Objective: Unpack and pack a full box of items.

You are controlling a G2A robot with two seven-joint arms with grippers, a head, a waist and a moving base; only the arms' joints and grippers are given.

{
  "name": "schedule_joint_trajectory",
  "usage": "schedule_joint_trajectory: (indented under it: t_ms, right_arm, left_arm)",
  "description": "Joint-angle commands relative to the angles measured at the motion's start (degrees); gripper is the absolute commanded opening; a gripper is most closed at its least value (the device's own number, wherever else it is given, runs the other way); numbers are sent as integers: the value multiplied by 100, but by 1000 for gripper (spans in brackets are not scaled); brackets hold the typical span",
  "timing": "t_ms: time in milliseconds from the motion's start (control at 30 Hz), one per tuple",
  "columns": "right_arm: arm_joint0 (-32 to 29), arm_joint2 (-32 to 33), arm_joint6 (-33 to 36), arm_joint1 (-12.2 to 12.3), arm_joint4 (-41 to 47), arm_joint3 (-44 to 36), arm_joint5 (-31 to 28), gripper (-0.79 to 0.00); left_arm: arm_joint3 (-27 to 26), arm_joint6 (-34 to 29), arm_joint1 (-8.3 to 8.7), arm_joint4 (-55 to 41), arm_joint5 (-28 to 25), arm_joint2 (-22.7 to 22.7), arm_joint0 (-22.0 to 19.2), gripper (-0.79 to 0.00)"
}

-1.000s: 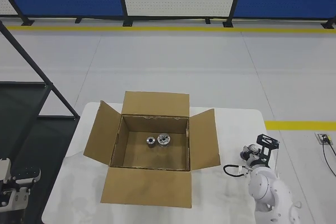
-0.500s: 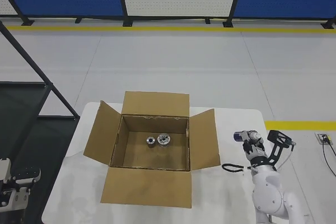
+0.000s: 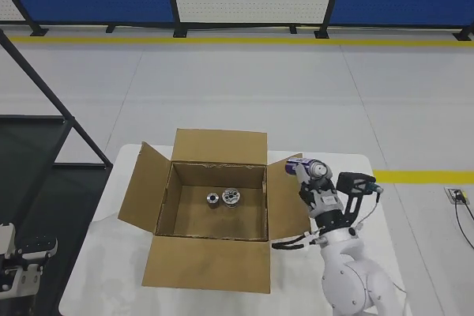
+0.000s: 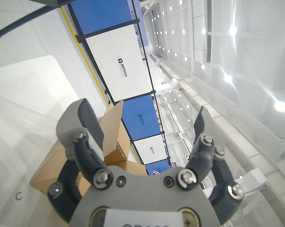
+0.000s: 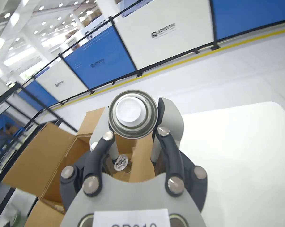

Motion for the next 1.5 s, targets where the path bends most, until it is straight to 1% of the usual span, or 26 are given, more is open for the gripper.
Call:
schedule_joint_trajectory:
  t_ms: [0,133,333,467,633,700,833,967,1233,1467]
  right_arm:
    - [288,-155,433,11,0,169,-359,-785]
    - [913,-514,1072,5,49,707,-833,-785]
    - [1797,-1247,1891,-63,-211,1601,-1087,-785]
    - [2298,-1753,2241,-143,-517,2239,-1013,-785]
    - [2900,-2302,2928,-268,-573,3101,-1140,-785]
    - [3090,-2471,3074,-322,-630,3431,-1059,-785]
    - [3369,-2754,3227,-429,-729,3886,-880,-785]
    - [3546,-2868,3283,-508,-732,4285,-736,-785]
    - [3869,-2999,3451,-647,-491,5042,-870,-785]
    - [4029,-3057,3310,-748,-337,5533,-934,-785]
  left_arm:
    - [0,0,0,0,0,0,0,0]
    - [0,0,0,0,0,0,0,0]
    - [0,0,0,0,0,0,0,0]
    - [0,0,0,0,0,0,0,0]
    - [0,0,0,0,0,0,0,0]
    - [0,0,0,0,0,0,0,0]
    - [0,0,0,0,0,0,0,0]
    - [0,0,0,0,0,0,0,0]
    - [0,0,0,0,0,0,0,0]
    - [0,0,0,0,0,0,0,0]
